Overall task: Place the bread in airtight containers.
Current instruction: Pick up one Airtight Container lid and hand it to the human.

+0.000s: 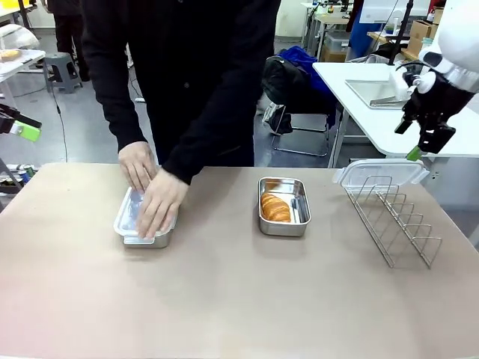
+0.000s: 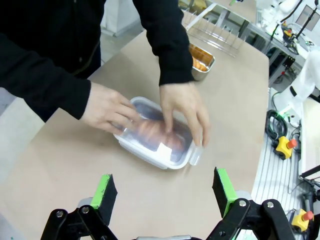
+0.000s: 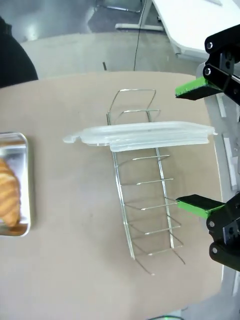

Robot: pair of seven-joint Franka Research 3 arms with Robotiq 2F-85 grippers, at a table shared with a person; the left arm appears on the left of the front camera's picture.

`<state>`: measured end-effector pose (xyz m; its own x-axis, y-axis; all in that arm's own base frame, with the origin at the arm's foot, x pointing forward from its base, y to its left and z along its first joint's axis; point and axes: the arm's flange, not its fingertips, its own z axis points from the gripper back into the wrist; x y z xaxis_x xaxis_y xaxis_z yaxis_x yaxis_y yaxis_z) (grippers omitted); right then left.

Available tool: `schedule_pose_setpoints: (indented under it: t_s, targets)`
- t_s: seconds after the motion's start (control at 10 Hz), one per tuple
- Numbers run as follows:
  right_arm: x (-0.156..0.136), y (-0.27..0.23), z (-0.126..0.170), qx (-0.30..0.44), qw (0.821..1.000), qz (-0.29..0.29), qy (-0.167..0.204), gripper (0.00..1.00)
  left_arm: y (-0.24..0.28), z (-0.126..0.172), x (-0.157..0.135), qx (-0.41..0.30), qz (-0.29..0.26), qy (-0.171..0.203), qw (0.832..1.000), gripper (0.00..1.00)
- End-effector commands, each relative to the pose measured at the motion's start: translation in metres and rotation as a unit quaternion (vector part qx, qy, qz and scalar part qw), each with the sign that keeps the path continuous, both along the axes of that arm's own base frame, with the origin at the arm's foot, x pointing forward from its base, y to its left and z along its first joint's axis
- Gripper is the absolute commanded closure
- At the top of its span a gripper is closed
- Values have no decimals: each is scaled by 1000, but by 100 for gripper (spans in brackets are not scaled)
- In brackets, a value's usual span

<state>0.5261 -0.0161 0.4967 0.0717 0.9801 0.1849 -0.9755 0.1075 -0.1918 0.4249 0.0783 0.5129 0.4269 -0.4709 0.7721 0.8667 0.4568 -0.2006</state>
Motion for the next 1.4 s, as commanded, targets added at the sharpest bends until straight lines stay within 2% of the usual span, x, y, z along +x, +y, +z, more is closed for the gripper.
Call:
schedule_pose_setpoints:
  t_s: [0.0,0.4,0.5,0.6,0.8,0.9,1.0,1.1,1.3]
  targets:
    - [17,10,-15,-23,1000,12,13,0,-1,1,-1,-2,-7,-7,1000,0]
    - [33,24,-64,-37,998,35,27,0,-1,1,-1,-2,-7,-7,1000,0]
    - [31,25,-68,-44,998,39,7,0,-1,1,-1,-2,-7,-7,1000,0]
    - [30,25,-66,-44,998,32,9,59,-1,1,-1,-2,-7,-7,1000,0]
    - [27,23,-62,-52,998,28,-4,60,-1,1,-1,-2,-7,-7,1000,0]
    - [27,24,-63,-55,998,26,-3,100,-1,1,-1,-2,-7,-7,1000,0]
    - [26,24,-64,-59,998,25,-3,76,-1,1,-1,-2,-7,-7,1000,0]
    - [25,24,-64,-60,998,25,-3,100,-1,1,-1,-2,-7,-7,1000,0]
    - [23,24,-64,-64,998,26,-1,100,-1,1,-1,-2,-7,-7,1000,0]
